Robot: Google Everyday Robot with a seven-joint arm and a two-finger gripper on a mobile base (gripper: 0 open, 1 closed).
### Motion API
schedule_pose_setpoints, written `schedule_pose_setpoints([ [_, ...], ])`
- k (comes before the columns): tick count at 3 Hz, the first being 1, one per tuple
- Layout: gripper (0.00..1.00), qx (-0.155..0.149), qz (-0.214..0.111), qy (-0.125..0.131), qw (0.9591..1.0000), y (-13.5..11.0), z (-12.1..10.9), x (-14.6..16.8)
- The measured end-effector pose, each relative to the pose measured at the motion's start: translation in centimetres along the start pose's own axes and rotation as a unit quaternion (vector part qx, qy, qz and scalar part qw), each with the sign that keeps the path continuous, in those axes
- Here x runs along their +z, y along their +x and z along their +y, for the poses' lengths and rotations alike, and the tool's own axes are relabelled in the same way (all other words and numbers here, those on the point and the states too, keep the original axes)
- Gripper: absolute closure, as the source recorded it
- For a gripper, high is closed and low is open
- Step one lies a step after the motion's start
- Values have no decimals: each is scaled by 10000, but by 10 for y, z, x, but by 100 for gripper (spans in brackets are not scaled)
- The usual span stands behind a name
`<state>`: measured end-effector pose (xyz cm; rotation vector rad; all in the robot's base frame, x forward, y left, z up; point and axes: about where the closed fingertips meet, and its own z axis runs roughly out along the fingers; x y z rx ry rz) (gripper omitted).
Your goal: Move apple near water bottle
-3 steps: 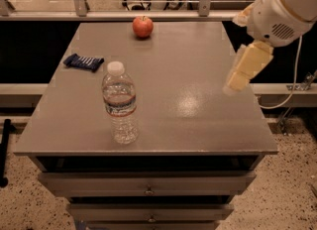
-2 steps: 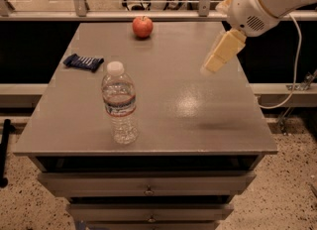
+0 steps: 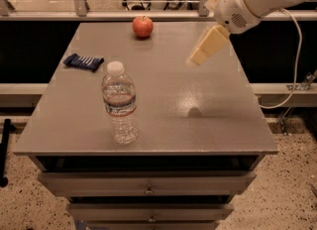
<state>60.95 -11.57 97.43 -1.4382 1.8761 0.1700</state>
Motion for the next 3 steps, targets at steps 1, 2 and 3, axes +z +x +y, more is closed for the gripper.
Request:
schedule_pose_setpoints([
  [1,0,349,-556,-5,9978,-19,-28,40],
  [2,0,940,-1153,-75,9888,-31,-60,85],
  [3,0,1448,-1569,-196,9767,-43,-80,122],
])
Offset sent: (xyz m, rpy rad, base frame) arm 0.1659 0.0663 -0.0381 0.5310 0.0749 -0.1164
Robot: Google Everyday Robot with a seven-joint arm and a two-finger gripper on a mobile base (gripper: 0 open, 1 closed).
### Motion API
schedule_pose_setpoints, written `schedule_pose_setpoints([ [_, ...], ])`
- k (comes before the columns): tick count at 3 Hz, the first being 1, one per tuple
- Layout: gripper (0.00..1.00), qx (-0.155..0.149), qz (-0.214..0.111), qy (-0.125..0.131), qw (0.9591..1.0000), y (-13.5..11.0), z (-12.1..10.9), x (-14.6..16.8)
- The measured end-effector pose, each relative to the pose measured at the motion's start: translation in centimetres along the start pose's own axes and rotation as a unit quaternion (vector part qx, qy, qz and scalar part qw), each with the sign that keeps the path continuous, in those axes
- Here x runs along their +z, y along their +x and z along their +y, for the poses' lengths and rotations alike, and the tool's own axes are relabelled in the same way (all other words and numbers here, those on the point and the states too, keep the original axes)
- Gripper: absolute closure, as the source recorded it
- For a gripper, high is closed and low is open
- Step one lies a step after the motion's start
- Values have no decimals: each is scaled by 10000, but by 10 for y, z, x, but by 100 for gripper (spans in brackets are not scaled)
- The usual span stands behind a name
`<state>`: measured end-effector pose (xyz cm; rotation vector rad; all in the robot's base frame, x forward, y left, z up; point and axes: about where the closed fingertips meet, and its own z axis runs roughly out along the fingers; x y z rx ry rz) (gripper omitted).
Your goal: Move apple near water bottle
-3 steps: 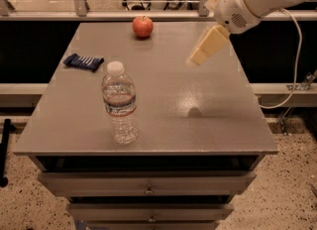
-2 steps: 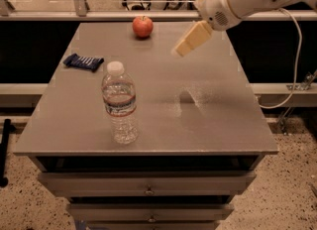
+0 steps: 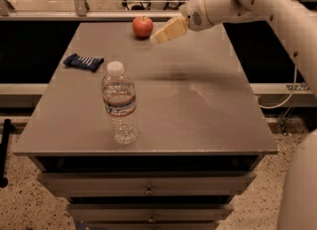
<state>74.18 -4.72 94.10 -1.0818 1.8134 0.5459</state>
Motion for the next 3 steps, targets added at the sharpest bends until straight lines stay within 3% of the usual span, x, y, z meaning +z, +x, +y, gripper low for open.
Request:
schedule_pose_setpoints([
  [1,0,421,-220,-10,9989,-4,-12,33],
  [3,0,1148,-350,419,9919,-5,-45,91],
])
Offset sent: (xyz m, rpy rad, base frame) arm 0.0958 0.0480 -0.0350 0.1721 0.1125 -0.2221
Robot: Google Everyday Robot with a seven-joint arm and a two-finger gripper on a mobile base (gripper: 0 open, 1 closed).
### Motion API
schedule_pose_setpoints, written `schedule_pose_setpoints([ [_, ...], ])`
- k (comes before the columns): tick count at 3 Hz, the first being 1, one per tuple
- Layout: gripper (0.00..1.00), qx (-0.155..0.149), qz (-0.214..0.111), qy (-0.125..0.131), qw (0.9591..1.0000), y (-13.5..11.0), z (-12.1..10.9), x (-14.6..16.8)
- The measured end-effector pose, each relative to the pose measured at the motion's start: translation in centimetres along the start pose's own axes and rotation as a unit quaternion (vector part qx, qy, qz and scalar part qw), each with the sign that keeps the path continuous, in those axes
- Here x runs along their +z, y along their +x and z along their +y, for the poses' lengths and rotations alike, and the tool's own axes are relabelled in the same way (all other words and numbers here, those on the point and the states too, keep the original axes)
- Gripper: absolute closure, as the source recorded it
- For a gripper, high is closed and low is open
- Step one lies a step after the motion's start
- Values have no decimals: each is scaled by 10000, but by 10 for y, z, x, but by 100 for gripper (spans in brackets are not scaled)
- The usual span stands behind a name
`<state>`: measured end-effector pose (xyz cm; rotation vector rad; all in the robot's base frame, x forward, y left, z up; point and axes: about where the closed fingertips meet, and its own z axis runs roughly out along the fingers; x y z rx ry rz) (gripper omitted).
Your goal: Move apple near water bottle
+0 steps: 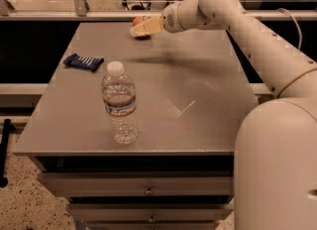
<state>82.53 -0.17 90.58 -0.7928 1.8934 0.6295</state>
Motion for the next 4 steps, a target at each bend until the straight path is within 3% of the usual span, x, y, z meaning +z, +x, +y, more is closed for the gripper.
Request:
schedule_pose_setpoints([
  [2,0,326,-94,418,9986,4,-31,37],
  [4,0,279,-127,671,9973,1,-45,60],
])
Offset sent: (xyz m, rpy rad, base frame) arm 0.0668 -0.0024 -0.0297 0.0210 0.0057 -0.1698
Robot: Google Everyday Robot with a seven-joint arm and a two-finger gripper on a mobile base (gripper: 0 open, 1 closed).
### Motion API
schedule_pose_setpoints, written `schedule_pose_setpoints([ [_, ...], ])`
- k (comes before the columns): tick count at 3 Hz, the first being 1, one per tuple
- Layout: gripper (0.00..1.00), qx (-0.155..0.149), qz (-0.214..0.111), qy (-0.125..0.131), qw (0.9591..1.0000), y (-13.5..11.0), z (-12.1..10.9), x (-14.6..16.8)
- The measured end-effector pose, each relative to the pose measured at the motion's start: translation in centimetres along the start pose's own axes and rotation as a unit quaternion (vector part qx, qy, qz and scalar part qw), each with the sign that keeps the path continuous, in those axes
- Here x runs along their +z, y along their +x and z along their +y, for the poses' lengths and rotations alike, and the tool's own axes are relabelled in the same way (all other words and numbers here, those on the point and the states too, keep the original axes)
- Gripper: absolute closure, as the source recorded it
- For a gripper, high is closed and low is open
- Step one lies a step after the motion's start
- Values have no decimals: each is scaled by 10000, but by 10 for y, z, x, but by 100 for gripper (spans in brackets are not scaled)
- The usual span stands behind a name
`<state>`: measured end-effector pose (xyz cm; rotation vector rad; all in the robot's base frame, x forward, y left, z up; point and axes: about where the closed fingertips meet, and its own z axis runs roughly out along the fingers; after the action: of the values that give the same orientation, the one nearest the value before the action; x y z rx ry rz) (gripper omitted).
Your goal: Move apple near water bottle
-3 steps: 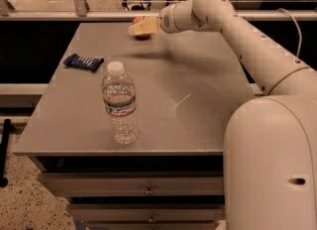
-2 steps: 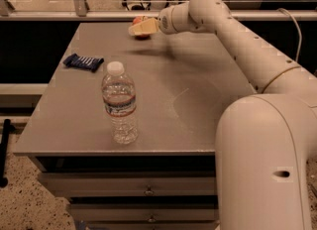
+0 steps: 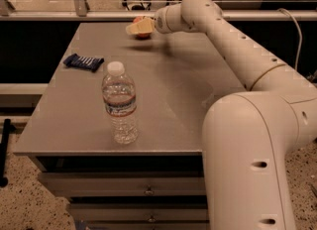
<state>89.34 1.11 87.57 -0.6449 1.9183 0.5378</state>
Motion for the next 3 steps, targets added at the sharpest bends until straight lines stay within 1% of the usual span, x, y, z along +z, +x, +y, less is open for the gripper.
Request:
schedule_pose_setpoints([
  [1,13,-110,42,63,9999,-4,3,7],
  [3,60,-219,124,100,9996,-4,11,13],
])
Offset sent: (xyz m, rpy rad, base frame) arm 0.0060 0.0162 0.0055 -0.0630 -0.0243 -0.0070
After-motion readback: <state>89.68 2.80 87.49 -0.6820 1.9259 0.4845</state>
